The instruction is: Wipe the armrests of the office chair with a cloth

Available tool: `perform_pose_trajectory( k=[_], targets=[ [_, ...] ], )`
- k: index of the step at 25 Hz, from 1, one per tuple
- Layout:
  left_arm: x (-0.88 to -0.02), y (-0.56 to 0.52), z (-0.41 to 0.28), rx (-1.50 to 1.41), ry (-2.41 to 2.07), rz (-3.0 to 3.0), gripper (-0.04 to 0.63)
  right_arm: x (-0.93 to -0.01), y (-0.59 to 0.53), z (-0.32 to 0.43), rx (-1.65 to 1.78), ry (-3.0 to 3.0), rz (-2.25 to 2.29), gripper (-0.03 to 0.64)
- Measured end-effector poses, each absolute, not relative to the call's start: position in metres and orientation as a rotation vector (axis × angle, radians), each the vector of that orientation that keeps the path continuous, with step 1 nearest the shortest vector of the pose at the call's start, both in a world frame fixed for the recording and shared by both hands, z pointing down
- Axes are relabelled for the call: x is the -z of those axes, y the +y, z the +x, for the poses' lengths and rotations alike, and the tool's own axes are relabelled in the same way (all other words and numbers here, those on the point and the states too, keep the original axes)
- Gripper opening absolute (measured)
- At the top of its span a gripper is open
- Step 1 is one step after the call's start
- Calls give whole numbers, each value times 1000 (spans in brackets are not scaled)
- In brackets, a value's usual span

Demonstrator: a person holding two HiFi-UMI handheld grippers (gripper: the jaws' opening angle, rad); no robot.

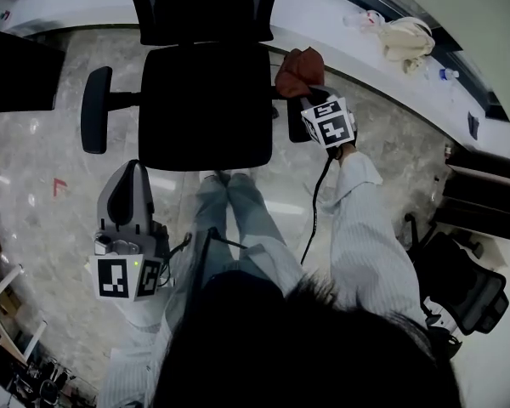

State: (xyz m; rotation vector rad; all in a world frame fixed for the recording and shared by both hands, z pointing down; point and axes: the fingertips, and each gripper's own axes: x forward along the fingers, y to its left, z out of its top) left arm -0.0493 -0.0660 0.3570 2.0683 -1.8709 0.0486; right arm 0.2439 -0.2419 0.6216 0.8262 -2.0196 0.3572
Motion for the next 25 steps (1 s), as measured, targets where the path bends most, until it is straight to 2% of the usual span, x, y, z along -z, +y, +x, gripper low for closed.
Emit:
perform_pose_trajectory(
  k=[14, 18, 25],
  targets=[
    [-347, -83, -16, -115, -1777, 2195, 3, -596, -114, 265, -449, -2104, 835, 38],
    [-344, -84, -5, -60, -1744, 2192, 3, -596, -127, 267, -434, -2117, 838, 38],
    [-352, -73, -34, -106, -1847, 2107, 3, -612, -205, 255, -402, -2102, 804, 38]
  ],
)
